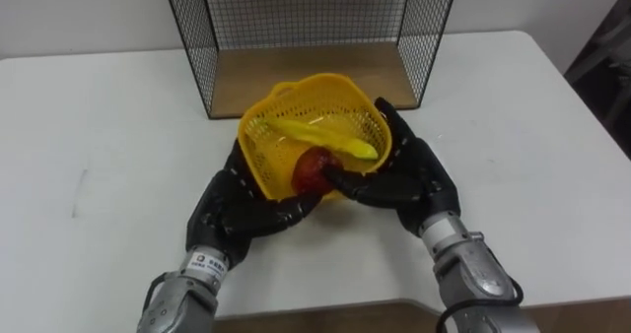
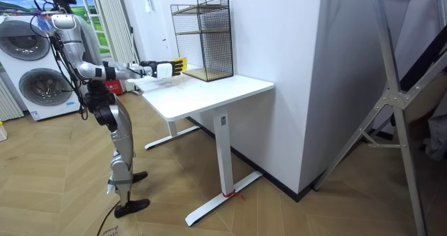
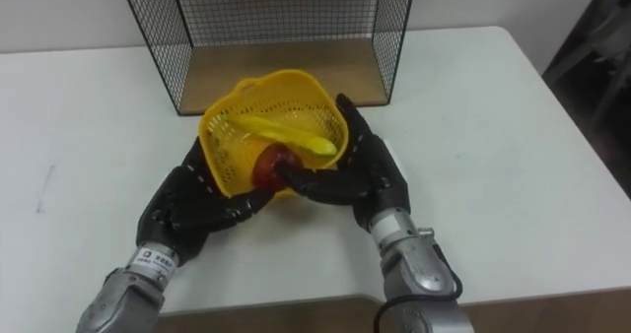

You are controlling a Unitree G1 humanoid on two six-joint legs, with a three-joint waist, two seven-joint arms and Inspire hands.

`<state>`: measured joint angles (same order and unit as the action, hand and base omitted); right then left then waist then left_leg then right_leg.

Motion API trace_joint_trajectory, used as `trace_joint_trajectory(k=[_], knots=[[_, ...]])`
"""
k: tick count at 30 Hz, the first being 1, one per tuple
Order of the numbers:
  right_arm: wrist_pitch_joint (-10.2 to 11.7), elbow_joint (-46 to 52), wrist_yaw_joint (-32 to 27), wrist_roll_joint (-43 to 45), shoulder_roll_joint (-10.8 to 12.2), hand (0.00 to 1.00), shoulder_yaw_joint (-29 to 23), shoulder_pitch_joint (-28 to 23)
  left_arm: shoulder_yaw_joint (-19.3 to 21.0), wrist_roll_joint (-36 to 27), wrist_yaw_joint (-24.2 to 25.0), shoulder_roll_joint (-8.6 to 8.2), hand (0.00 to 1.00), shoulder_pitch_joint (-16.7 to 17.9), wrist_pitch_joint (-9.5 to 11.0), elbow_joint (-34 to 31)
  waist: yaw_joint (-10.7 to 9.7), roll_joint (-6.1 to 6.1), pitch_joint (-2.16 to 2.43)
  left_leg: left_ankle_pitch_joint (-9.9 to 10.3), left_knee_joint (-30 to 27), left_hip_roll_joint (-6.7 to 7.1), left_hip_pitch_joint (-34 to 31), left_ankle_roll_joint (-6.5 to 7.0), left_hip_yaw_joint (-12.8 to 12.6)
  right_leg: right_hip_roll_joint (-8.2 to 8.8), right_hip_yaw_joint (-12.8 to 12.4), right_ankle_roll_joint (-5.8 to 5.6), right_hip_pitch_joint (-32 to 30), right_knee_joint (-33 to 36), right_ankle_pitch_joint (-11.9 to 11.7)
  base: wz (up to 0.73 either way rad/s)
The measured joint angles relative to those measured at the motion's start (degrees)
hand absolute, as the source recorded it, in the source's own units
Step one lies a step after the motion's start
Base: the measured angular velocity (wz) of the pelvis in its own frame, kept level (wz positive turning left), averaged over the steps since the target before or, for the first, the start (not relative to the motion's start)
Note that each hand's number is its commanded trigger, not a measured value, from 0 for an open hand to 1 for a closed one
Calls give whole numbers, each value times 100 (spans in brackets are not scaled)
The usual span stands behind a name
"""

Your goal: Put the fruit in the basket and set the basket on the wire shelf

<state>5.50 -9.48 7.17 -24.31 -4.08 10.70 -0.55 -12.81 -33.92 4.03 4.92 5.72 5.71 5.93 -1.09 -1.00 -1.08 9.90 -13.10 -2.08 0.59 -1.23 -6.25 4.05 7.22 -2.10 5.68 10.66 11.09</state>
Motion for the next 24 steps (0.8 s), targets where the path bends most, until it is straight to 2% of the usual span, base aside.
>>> trace_joint_trajectory(k=[6,11,24], knots=[[8,337,5,-17,34,0,15,10,87,218,-157,-34,0,-82,64,-361,6,0,1,-1,-2,-20,-17,-3,-6,-18,-6,12,-37,1,-7,0],[112,355,8,-243,118,0,16,62,125,225,-254,-41,0,-195,86,-592,3,0,3,-1,-12,-20,-29,-3,-6,-16,-11,14,-29,1,-9,0],[122,355,-32,-330,146,0,113,62,126,217,-427,-93,0,-229,102,-610,-1,15,11,-1,-9,-23,-17,-3,-6,-16,10,16,-6,4,-10,0]])
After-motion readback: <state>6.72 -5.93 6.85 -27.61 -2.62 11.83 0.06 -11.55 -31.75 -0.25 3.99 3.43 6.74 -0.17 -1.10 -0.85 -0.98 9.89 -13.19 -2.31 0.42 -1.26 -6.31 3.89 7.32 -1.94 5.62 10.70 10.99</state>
